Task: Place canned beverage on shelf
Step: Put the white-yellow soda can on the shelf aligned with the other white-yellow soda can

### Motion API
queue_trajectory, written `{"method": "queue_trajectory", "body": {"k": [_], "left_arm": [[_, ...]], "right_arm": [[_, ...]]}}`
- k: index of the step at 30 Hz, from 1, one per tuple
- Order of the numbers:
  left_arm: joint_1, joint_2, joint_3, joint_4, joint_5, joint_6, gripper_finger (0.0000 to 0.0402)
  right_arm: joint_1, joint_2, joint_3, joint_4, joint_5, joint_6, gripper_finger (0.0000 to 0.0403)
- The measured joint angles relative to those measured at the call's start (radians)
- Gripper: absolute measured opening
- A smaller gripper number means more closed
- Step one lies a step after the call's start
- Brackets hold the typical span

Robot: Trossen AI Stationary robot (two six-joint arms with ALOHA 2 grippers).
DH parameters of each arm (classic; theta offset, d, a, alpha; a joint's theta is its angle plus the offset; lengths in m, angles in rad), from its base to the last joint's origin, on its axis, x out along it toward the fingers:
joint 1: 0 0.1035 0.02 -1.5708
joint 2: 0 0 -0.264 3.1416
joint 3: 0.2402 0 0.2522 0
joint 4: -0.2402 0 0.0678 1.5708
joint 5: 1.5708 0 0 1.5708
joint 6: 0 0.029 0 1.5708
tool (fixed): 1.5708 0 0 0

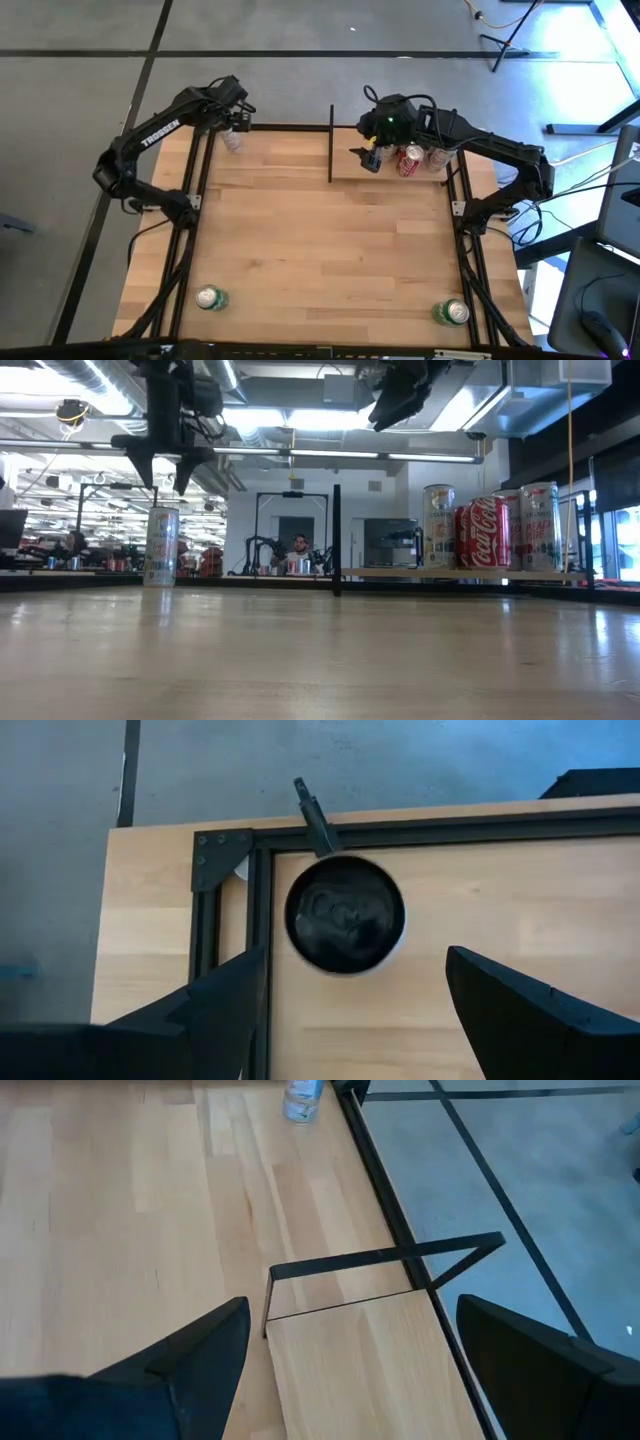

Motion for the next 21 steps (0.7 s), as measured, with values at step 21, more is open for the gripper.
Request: {"method": "queue_trajectory", "body": {"k": [21], "left_arm": [[0.098, 0.093, 0.0, 0.071, 0.022, 0.047, 0.0298]], "right_arm": [[0.0, 0.0, 0.0, -0.033, -0.026, -0.089, 0.034]]}}
